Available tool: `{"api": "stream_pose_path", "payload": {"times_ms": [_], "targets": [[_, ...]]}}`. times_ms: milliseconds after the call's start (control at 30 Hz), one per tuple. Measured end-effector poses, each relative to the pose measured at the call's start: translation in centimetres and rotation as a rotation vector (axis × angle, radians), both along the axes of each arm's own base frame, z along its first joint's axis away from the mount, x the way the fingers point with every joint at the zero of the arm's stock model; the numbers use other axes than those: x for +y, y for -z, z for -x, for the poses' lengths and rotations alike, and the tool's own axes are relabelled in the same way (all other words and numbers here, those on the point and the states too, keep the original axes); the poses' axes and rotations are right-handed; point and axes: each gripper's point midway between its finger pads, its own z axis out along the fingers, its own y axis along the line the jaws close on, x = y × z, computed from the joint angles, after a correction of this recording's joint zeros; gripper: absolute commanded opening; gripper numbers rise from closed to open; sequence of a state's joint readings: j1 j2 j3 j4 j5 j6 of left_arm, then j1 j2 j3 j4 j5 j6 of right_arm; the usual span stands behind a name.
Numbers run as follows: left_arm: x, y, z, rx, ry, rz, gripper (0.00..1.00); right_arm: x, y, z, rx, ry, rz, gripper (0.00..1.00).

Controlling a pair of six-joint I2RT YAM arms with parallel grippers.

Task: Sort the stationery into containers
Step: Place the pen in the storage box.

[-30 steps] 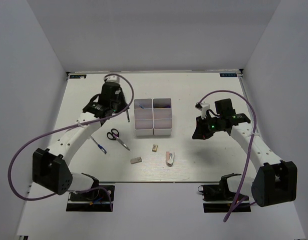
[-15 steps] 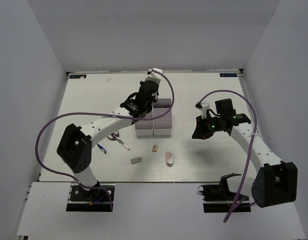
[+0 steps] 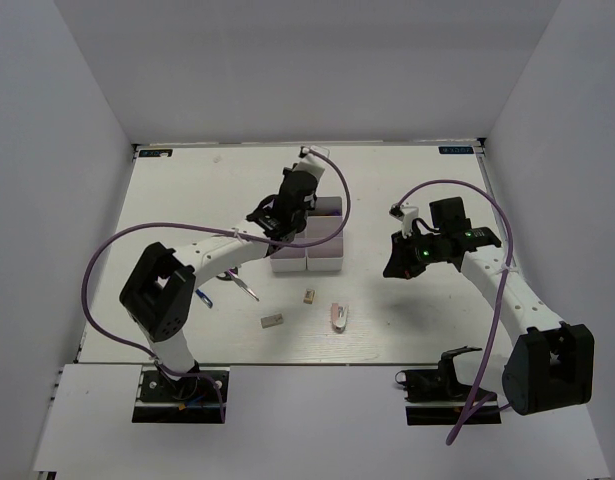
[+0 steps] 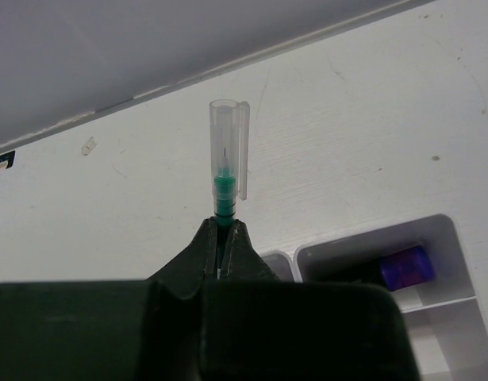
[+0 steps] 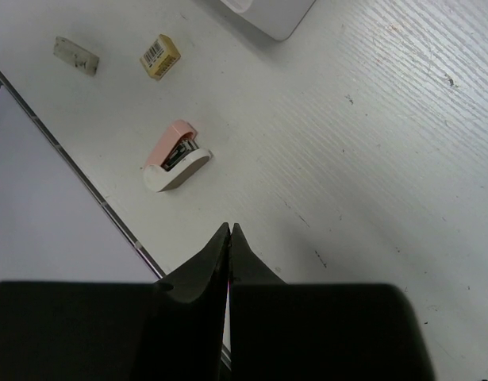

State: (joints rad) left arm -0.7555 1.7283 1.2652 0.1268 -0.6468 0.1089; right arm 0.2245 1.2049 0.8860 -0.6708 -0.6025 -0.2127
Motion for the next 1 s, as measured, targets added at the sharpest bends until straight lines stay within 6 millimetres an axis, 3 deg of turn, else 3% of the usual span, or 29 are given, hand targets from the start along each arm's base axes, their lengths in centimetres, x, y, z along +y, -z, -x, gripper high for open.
{"api": "stream_pose_path", "payload": {"times_ms": [233, 500, 700, 867, 1000], "targets": [[0.5, 2.0, 0.5, 0.018, 0.0, -0.025, 0.0, 0.0, 0.0, 0.0, 0.001, -0.001, -0.003, 0.0], [0.6, 1.9, 0.3, -0.006, -0.004, -0.023, 0.0, -0.1, -0.1, -0.1, 0.002, 0.004, -0.007, 0.0], [1.1, 3.1, 0.6, 0.008, -0.015, -0.034, 0.14, 0.0, -0.1, 0.0, 0.003, 0.002, -0.012, 0.02], [1.4, 3.7, 0.8, 0.021, -0.026, -0.033, 0.36, 0.0, -0.2, 0.0, 0.003, -0.003, -0.019, 0.09], [1.5, 4.0, 1.0, 0.027, -0.031, -0.025, 0.47, 0.1, -0.3, 0.1, 0.003, -0.006, -0.024, 0.12]]}}
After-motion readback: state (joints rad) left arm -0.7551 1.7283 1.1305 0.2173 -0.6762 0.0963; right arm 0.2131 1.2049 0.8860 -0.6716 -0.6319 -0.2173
